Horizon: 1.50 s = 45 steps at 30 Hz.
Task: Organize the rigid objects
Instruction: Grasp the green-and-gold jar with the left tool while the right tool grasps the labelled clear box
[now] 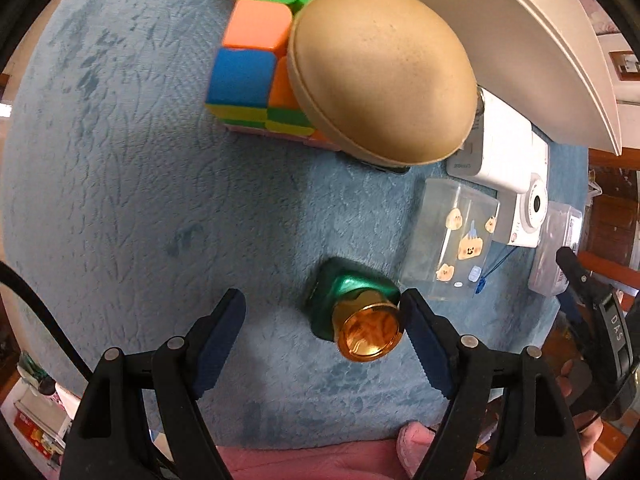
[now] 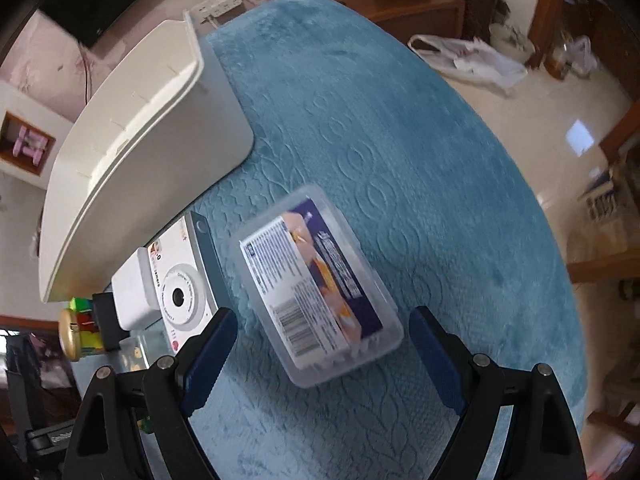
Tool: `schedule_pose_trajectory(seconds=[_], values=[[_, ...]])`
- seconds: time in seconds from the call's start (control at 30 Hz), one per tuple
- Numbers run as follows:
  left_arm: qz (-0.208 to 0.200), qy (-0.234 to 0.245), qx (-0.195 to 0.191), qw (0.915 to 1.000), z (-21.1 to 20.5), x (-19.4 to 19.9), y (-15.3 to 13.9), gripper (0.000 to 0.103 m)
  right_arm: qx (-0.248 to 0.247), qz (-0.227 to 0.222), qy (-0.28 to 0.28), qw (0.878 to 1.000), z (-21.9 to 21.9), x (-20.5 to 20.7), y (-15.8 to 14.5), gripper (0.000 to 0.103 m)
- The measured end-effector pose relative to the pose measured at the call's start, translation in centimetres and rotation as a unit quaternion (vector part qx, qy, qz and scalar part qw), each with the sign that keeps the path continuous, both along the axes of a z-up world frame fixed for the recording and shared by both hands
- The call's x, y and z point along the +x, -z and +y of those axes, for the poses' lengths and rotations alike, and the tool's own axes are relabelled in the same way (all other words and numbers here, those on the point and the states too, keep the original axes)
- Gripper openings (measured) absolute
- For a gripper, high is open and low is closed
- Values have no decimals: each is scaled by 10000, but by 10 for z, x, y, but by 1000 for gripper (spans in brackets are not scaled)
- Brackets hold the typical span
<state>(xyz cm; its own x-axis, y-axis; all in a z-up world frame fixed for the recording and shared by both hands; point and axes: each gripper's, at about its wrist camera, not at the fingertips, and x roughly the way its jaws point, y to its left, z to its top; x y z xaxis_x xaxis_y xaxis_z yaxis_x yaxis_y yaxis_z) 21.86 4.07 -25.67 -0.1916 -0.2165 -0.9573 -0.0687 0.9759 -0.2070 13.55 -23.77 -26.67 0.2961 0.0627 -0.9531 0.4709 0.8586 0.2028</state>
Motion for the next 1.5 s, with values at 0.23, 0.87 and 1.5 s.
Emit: schedule_pose_trajectory(seconds=[0.23,0.87,1.5], values=[[81,-52,6,10000,0,5,7,81,-352,151,-312,9988,14,13,5,89],[7,-625,605,9962,-29,-18,7,71,-647,227,-1690,9832,19,46,11,66],[-206,-1591,992,9821,-35,-41,6,47,-19,270,-2563,9662,3,27,9,63]])
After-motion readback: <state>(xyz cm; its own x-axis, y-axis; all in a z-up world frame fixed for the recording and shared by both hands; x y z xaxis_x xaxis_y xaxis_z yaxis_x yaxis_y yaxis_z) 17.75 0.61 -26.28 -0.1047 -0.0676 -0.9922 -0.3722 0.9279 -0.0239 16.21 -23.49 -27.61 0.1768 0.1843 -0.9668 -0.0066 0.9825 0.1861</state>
